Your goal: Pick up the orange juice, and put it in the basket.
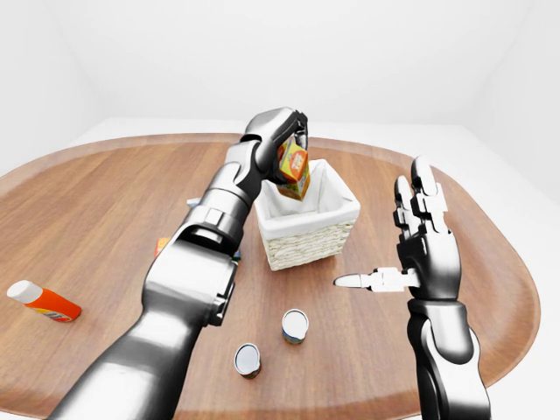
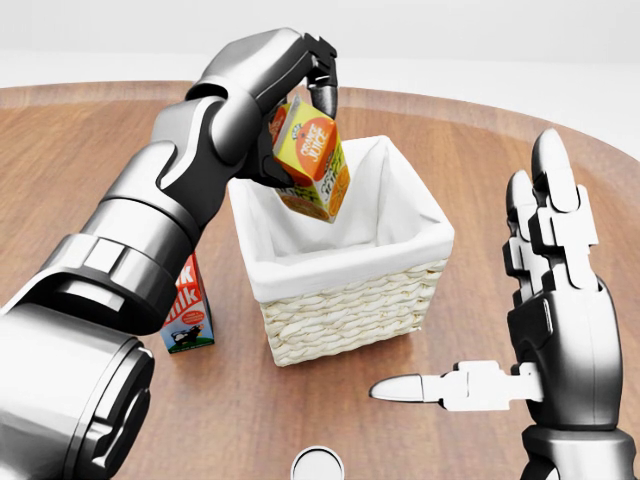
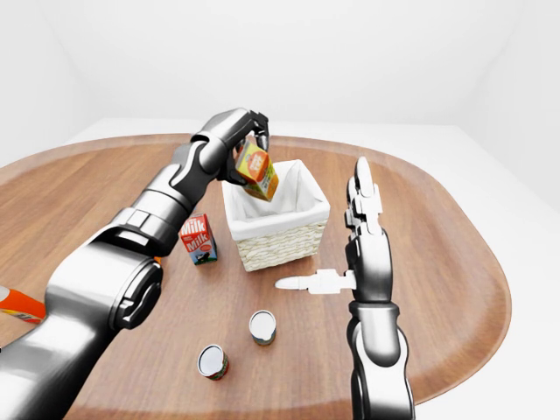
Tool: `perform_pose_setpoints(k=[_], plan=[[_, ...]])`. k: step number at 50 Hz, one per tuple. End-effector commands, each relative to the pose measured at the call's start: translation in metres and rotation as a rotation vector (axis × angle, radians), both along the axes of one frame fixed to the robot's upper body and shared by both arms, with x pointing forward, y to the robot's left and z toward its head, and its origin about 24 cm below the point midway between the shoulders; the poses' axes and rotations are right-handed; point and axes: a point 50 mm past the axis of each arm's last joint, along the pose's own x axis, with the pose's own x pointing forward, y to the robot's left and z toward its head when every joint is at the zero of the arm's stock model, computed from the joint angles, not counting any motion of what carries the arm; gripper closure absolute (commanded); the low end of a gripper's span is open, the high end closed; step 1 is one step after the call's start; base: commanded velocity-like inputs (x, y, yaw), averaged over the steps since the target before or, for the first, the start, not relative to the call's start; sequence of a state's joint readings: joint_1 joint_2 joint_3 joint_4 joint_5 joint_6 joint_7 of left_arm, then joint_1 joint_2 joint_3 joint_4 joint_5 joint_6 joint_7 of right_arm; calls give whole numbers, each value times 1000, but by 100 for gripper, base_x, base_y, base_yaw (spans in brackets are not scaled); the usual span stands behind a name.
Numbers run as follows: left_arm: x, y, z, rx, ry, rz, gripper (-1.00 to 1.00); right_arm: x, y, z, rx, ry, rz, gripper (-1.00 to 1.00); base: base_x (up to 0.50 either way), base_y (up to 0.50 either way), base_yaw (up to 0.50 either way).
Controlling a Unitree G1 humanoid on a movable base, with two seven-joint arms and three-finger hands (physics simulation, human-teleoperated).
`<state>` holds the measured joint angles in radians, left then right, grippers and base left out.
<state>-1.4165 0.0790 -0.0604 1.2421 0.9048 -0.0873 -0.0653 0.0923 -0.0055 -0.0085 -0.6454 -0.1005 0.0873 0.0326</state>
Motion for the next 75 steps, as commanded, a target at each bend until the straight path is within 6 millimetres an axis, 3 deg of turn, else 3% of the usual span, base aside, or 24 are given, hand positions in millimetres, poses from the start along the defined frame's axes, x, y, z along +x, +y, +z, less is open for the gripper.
perform_pose_setpoints(k=[1,25,26,30,35,44,45,46,49,51,56,63,75], plan=[[-1,-2,-5,-92,-4,6,100,-1,-1,-1,2,3,-2,-100,0,0,0],[-2,4,-44,17,-13,68,97,-3,1,3,0,-15,7,-100,0,0,0],[-1,5,-45,12,-3,68,-100,-2,1,3,0,-14,7,-100,0,0,0],[0,3,-30,-48,-12,59,-100,-2,1,2,0,-8,9,-100,0,0,0],[-2,-8,2,-213,13,-23,-100,-2,4,0,1,0,15,-100,0,0,0],[-3,-7,-15,-288,115,-55,-100,0,3,-4,4,20,13,-100,0,0,0],[-4,-8,-12,-364,161,-89,-100,0,3,-5,5,25,11,-100,0,0,0],[-6,-12,6,-567,235,-199,-100,3,2,-10,5,46,7,-100,0,0,0],[-12,-10,37,-820,228,-353,-100,2,1,-9,7,45,6,-100,0,0,0],[-15,-4,44,-932,230,-430,-100,1,2,-7,6,35,9,-100,0,0,0],[-11,3,11,-906,289,-365,-100,1,6,-10,4,45,15,-100,0,0,0],[-40,8,24,-1000,144,-557,-100,2,3,-15,5,71,9,-100,0,0,0],[-45,29,-44,-1116,294,-493,-100,2,4,-13,6,63,9,-100,0,0,0]])
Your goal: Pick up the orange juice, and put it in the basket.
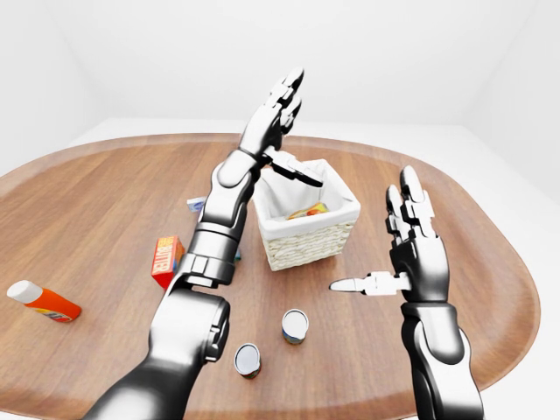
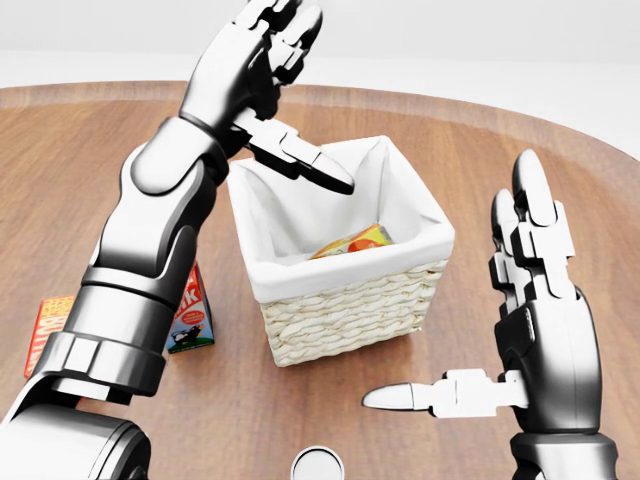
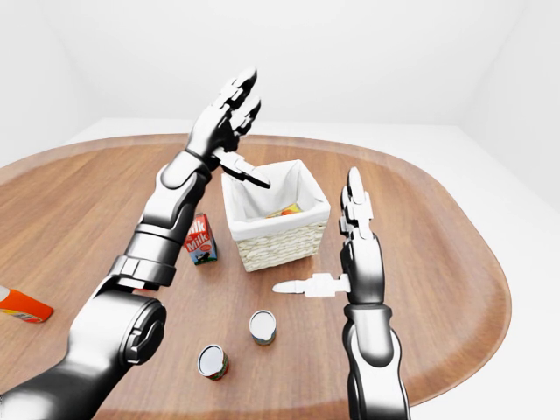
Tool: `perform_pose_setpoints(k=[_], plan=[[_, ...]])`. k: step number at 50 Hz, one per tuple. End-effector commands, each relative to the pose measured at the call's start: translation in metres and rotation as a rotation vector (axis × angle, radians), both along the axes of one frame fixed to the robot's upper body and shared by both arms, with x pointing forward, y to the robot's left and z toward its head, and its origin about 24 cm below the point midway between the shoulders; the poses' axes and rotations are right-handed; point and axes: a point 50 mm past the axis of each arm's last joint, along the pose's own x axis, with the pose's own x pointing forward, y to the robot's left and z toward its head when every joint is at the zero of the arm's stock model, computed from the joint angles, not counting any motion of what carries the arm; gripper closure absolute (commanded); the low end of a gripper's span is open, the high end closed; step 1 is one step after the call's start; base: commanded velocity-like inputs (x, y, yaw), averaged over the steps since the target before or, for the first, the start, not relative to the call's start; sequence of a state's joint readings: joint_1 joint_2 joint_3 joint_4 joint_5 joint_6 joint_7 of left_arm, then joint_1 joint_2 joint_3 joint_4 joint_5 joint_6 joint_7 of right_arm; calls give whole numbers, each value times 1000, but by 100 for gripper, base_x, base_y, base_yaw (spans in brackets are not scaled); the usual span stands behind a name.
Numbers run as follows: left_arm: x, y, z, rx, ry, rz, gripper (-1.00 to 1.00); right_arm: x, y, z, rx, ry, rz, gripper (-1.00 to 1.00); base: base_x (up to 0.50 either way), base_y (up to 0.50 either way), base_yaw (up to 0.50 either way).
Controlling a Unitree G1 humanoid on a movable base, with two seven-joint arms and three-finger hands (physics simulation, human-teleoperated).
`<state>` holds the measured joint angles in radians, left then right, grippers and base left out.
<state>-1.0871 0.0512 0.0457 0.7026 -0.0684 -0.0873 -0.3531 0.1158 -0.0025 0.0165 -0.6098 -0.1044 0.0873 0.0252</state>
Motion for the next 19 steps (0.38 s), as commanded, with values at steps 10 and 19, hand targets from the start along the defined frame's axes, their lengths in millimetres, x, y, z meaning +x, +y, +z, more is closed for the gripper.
perform_pose_setpoints(k=[10,19], plan=[[-18,25,-74,-211,186,-104,-100,2,6,0,-13,0,11,-100,0,0,0],[-69,49,-7,-586,-51,-270,-100,3,8,0,-21,-2,18,-100,0,0,0]])
